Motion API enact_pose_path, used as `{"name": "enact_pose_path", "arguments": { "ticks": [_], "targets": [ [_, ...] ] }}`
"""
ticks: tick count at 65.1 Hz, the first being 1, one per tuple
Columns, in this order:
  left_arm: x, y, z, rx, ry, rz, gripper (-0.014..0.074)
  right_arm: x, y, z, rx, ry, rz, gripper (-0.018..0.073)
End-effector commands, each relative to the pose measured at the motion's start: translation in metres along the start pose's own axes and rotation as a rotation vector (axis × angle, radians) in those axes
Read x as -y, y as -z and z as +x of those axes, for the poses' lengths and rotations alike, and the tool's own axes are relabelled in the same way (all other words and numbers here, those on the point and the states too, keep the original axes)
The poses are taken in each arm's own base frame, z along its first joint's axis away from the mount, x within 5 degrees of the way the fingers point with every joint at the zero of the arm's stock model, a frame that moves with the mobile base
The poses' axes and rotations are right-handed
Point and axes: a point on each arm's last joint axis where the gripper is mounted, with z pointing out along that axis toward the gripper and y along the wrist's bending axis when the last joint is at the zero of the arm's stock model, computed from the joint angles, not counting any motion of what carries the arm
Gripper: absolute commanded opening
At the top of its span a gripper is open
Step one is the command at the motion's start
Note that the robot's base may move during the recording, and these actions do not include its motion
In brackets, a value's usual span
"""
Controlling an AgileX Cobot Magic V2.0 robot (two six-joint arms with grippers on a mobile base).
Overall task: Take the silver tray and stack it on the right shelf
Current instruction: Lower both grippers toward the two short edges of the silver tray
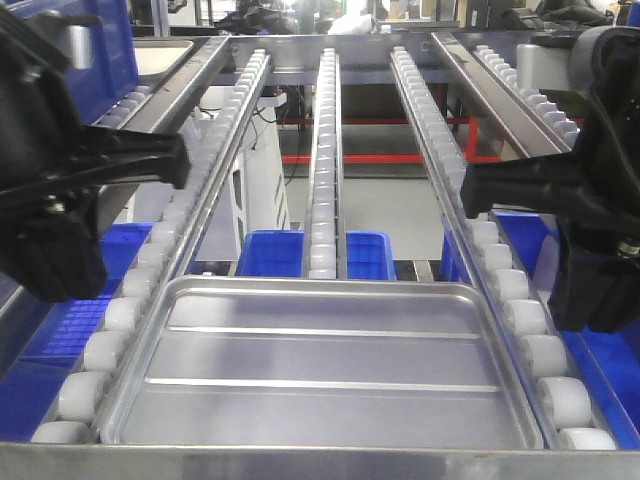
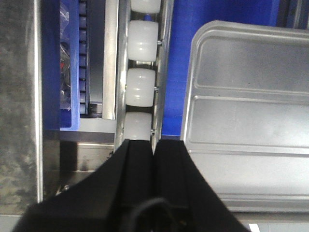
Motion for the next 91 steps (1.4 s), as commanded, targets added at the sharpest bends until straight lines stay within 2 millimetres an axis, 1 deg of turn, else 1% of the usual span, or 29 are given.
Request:
{"name": "enact_pose_path", "arguments": {
  "ticks": [1,5,11,17,23,33,43,56,63,71,74,77,81,86,88,91],
  "targets": [
    [0.011,0.012,-0.012,0.065,-0.009,0.038,-0.0092,-0.008,0.009,-0.012,0.067,0.002,-0.049,0.0062],
    [0.017,0.010,-0.015,0.068,-0.036,0.030,-0.0092,-0.011,0.006,-0.015,0.061,0.002,-0.044,0.0062],
    [0.021,0.008,-0.014,0.040,-0.058,-0.002,-0.0092,-0.017,0.004,-0.023,0.051,0.001,-0.030,0.0062],
    [0.021,0.006,-0.013,0.017,-0.059,-0.022,-0.0092,-0.023,0.006,-0.031,0.047,-0.001,-0.020,0.0062],
    [0.022,0.006,-0.013,0.016,-0.056,-0.018,-0.0092,-0.027,0.006,-0.035,0.040,0.025,-0.010,0.0062],
    [0.023,0.006,-0.012,0.004,-0.039,-0.004,-0.0092,-0.027,0.003,-0.033,0.009,0.065,-0.011,0.0062],
    [0.024,0.006,-0.012,0.009,-0.034,0.013,-0.0092,-0.028,0.002,-0.029,-0.018,0.052,-0.023,0.0062],
    [0.025,0.005,-0.012,0.008,-0.031,0.017,-0.0092,-0.024,-0.006,-0.023,-0.020,0.056,-0.027,0.0062],
    [0.026,0.001,-0.012,0.000,-0.033,0.012,-0.0092,-0.027,-0.006,-0.026,0.011,0.055,-0.057,0.0062],
    [0.027,-0.004,-0.012,-0.012,-0.036,0.002,-0.0092,-0.027,-0.008,-0.026,0.007,0.056,-0.053,0.0063],
    [0.027,-0.004,-0.012,-0.012,-0.036,0.003,-0.0092,-0.027,-0.010,-0.025,0.001,0.060,-0.049,0.0085],
    [0.027,-0.004,-0.012,-0.008,-0.036,0.007,-0.0092,-0.027,-0.012,-0.026,-0.001,0.065,-0.047,0.0127],
    [0.027,-0.004,-0.013,-0.003,-0.039,0.007,-0.0092,-0.028,-0.016,-0.026,-0.007,0.068,-0.044,0.0234],
    [0.027,-0.004,-0.013,-0.005,-0.066,0.008,-0.0092,-0.028,-0.019,-0.025,-0.013,0.069,-0.039,0.0333],
    [0.027,-0.004,-0.012,-0.011,-0.077,0.007,-0.0092,-0.029,-0.020,-0.025,-0.015,0.069,-0.038,0.0362],
    [0.027,-0.004,-0.011,-0.022,-0.089,0.004,-0.0092,-0.028,-0.020,-0.025,-0.017,0.069,-0.037,0.0371]
  ]
}}
